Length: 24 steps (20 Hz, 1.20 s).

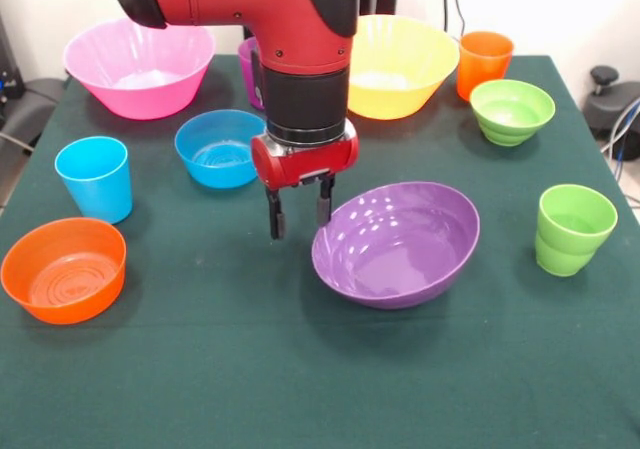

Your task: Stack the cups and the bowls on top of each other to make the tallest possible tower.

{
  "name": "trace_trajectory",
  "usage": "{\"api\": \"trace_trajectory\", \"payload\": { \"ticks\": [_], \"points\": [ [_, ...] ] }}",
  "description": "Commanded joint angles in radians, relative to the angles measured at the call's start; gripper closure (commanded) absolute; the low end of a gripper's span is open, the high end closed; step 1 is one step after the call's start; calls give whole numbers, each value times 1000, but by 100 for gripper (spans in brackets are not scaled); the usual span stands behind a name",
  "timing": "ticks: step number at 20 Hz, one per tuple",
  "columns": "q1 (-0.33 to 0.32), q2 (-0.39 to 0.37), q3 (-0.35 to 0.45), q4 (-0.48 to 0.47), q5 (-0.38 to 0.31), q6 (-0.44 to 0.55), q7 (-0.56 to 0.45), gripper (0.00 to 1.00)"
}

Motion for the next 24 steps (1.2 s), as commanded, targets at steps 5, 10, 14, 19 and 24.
{"api": "trace_trajectory", "payload": {
  "ticks": [5, 10, 14, 19, 24],
  "points": [
    [-65, 25, 154, 38, -29, -82, -39, 0],
    [-84, -4, 188, 77, -22, -107, -10, 0],
    [-103, -19, 223, 110, -7, -96, -3, 0],
    [-92, -43, 221, 126, 4, -32, 0, 0],
    [-79, -80, 214, 152, 7, -22, 20, 0]
  ]
}}
